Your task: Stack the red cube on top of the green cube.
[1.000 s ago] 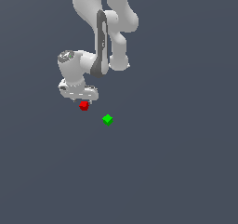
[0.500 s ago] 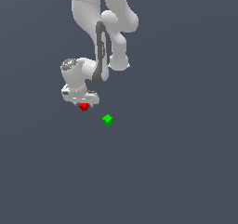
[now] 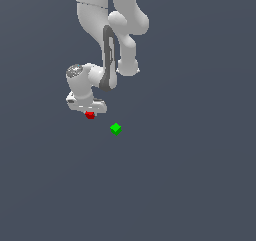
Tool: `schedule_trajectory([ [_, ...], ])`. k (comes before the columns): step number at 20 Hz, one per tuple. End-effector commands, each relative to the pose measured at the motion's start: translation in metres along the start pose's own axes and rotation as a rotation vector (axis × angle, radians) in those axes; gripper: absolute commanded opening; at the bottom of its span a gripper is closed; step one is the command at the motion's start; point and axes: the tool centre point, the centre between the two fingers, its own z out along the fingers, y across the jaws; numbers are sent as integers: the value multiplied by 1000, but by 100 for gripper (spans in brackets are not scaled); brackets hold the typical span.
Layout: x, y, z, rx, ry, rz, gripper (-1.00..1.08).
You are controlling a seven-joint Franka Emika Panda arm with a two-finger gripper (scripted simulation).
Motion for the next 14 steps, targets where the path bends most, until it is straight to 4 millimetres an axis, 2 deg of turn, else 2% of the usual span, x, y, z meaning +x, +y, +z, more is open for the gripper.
schedule_trajectory([
  [1,0,0,0,0,0,-1,-100],
  [8,0,0,-2,0,0,0,-100],
  [14,0,0,-20,0,0,0,-100],
])
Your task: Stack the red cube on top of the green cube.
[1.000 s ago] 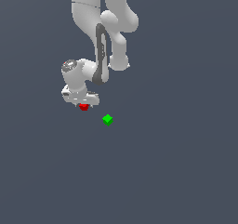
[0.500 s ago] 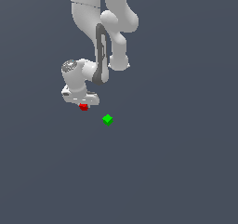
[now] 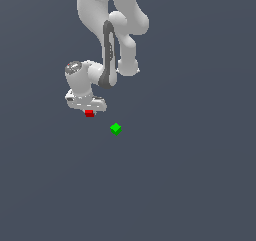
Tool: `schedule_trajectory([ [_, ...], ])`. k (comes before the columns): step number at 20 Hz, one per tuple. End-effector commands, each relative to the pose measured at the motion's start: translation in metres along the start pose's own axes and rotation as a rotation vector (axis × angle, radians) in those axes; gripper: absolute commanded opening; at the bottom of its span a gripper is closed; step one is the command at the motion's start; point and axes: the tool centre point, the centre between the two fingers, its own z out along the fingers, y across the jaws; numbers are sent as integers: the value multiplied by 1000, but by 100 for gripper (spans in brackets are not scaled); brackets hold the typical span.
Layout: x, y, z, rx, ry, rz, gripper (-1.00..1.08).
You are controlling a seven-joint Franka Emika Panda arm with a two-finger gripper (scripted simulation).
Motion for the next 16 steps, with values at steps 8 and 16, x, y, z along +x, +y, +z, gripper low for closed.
schedule_trajectory([
  [8,0,0,-54,0,1,0,-100],
  [16,1,0,-83,-1,1,-1,-100],
])
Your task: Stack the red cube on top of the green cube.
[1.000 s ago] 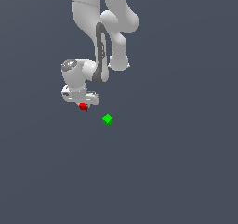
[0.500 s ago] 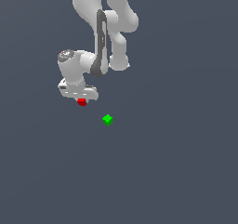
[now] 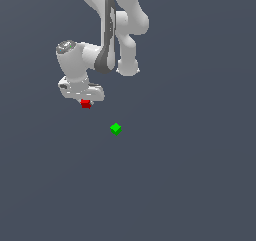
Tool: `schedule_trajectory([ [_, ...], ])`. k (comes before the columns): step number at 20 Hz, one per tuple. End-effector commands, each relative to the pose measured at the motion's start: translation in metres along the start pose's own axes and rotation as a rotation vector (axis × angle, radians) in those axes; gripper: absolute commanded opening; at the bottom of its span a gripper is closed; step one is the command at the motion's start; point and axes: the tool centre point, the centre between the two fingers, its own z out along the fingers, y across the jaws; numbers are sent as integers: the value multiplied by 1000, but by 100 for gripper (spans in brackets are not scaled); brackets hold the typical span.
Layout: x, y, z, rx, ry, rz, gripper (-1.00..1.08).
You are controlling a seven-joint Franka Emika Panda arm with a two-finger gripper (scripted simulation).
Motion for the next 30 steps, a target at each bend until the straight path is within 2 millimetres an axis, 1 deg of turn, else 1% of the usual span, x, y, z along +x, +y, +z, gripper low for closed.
schedule_trajectory([
  [1,0,0,-5,0,-1,0,-100],
  [7,2,-3,-4,0,0,0,-100],
  [12,10,-21,2,1,0,0,-100],
  [16,22,-47,11,1,0,0,-100],
  [22,48,-102,31,2,0,0,-100],
  [25,60,-127,39,2,0,0,-100],
  [30,75,-154,49,1,0,0,-100],
])
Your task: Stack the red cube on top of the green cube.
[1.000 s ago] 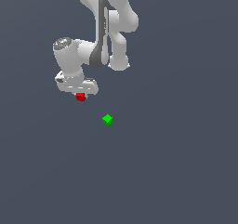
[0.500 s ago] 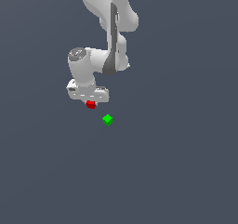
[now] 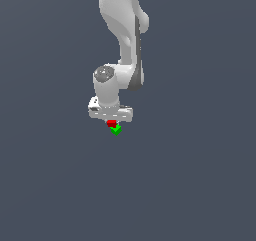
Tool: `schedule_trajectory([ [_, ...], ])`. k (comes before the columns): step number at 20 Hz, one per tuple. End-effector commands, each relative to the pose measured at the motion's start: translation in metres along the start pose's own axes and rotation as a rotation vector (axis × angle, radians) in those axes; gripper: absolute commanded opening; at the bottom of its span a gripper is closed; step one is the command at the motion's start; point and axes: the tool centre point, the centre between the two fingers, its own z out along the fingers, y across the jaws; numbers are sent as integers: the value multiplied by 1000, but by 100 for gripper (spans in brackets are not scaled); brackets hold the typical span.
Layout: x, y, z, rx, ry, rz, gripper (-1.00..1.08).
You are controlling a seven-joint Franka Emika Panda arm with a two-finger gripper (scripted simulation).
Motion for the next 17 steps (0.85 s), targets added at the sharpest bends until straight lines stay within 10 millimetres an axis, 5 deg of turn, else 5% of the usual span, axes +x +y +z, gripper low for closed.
schedule_trajectory([
  [1,7,-11,4,0,1,2,-100],
  [7,12,-18,6,-1,1,2,-100],
  [8,12,-18,6,-1,1,2,100],
  [17,12,-18,6,-1,1,2,100],
])
